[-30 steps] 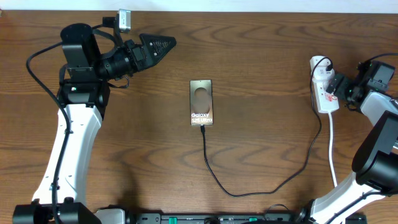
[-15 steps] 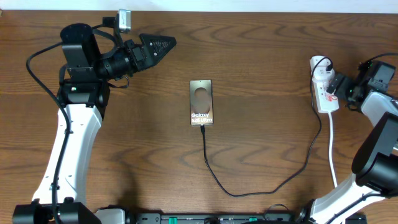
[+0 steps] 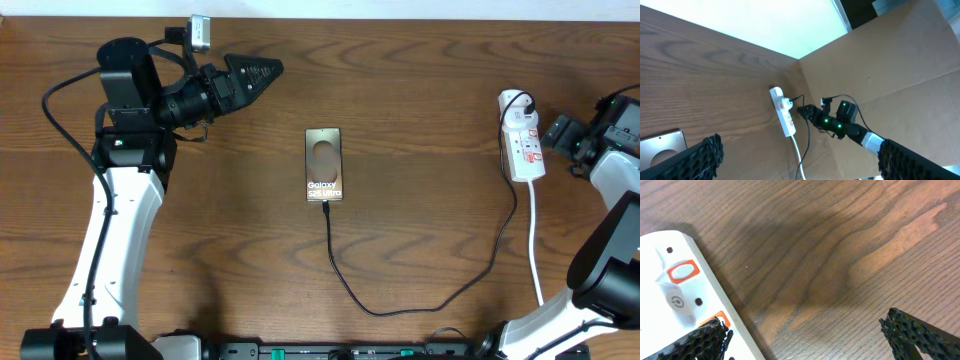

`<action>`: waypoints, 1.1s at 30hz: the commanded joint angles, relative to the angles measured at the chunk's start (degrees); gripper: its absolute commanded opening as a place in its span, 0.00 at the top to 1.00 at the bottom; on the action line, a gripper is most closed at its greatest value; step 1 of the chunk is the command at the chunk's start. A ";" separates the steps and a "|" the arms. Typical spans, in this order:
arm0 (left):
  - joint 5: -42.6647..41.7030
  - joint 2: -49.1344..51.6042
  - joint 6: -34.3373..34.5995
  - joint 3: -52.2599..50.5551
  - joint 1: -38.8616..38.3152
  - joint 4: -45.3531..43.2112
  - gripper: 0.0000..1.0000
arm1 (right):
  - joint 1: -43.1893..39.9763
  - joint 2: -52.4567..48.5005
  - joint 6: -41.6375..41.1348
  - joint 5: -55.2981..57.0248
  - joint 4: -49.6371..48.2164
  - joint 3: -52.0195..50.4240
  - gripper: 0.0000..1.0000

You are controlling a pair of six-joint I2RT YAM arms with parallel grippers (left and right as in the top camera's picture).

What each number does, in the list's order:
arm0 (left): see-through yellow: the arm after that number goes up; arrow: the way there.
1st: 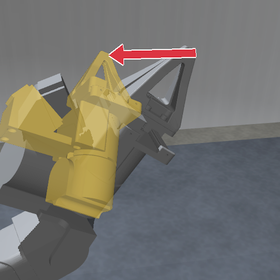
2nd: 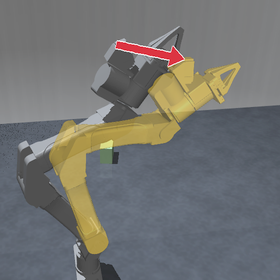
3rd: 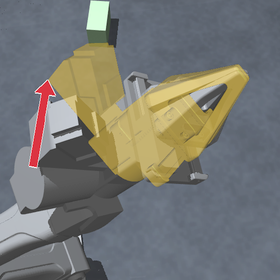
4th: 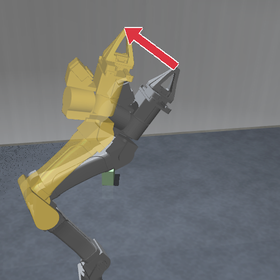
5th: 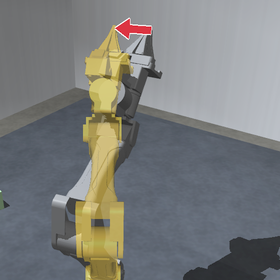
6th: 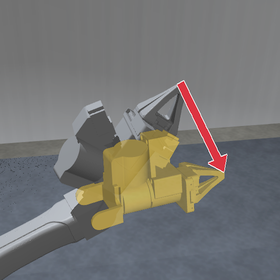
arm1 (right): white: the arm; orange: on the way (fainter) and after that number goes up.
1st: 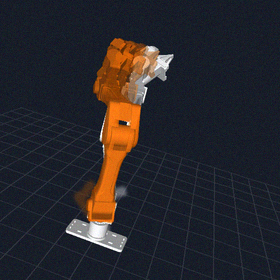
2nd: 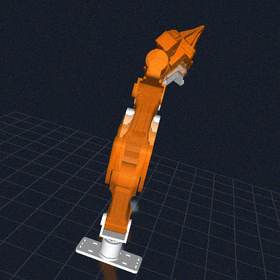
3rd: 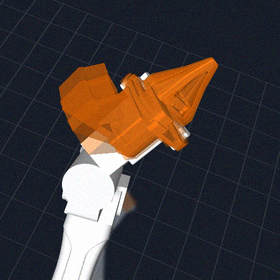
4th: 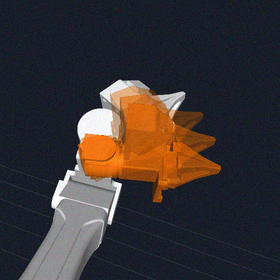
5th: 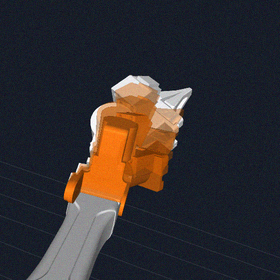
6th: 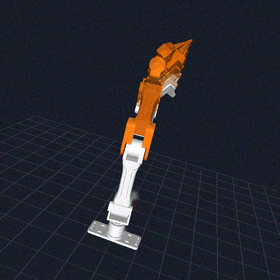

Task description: Plug charger to phone and switch on socket

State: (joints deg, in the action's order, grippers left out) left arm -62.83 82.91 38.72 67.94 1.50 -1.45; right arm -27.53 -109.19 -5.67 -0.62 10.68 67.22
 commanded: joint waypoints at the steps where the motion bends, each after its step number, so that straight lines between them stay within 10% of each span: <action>1: -0.31 -0.94 -0.79 0.50 0.20 -0.07 0.00 | -0.20 -2.75 -0.66 -5.49 -0.55 0.48 0.01; 33: -0.31 -0.94 -0.81 0.50 0.20 -0.07 0.00 | -0.13 -5.70 -0.46 -6.21 -2.05 0.48 0.01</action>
State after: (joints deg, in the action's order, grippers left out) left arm -62.83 82.91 38.72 67.94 1.50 -1.45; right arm -27.66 -113.86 -5.89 -6.66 8.29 67.31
